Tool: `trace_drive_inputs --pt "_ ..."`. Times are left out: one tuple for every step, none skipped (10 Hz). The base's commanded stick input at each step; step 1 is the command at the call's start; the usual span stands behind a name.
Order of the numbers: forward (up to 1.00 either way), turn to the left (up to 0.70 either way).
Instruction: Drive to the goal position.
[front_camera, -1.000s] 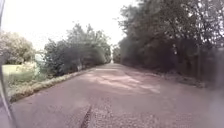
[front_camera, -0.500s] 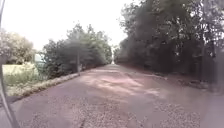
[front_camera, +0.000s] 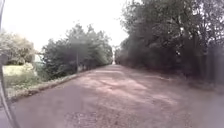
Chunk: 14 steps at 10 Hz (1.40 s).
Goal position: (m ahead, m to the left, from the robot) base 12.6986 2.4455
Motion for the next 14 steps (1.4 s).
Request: trace_drive_inputs --pt "0.70 0.00" --pt "0.70 0.00" --pt "0.70 0.00" --pt "0.70 0.00" --pt "0.70 0.00" --pt "0.70 0.00" --pt "0.70 0.00" --pt "0.70 0.00" --pt "0.70 0.00" --pt "0.70 0.00" --pt "0.70 0.00" --pt "0.70 0.00" --pt "0.70 0.00" --pt "0.70 0.00"
